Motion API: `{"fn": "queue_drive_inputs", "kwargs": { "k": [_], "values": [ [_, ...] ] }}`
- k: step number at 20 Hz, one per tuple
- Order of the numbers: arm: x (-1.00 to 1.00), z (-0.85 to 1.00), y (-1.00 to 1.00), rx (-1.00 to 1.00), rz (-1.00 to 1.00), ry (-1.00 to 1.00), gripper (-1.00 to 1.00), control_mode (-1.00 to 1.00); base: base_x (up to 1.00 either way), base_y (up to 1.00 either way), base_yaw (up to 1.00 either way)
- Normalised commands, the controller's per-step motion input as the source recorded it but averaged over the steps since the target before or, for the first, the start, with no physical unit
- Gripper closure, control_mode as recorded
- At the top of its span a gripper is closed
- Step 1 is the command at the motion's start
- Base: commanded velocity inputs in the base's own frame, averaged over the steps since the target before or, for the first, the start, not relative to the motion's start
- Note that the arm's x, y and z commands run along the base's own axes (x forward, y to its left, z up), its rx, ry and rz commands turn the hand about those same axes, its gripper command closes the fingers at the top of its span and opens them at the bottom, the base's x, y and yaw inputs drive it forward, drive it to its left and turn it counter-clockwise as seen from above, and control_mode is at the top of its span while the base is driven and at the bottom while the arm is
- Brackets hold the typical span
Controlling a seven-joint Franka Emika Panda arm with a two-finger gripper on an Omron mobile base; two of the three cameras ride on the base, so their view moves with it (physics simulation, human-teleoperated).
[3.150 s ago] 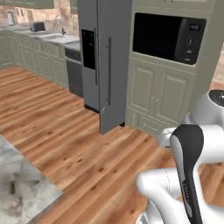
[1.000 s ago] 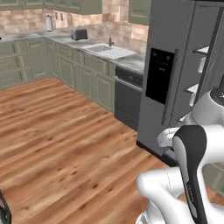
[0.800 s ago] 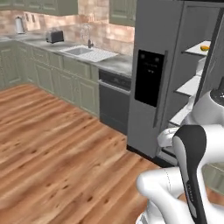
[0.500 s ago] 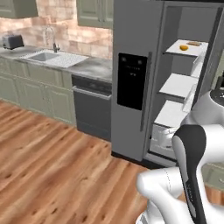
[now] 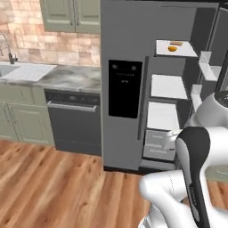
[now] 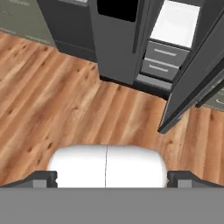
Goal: Pick up the mango and orange from the fridge and place one fruit on each plate on the dining counter.
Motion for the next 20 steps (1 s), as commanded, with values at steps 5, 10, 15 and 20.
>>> {"fn": "queue_drive_inputs", "kwargs": {
  "k": [5, 10, 15, 20],
  "values": [
    [0.00, 0.00, 0.00, 0.00, 0.00, 0.00, -1.00, 1.00, 0.59, 0.46, -0.50],
    [0.00, 0.00, 0.00, 0.00, 0.00, 0.00, -1.00, 1.00, 0.63, 0.27, -0.47],
    [0.00, 0.00, 0.00, 0.00, 0.00, 0.00, -1.00, 1.00, 0.64, 0.21, -0.40],
    [0.00, 0.00, 0.00, 0.00, 0.00, 0.00, -1.00, 1.00, 0.60, 0.15, -0.29]
  ]
}}
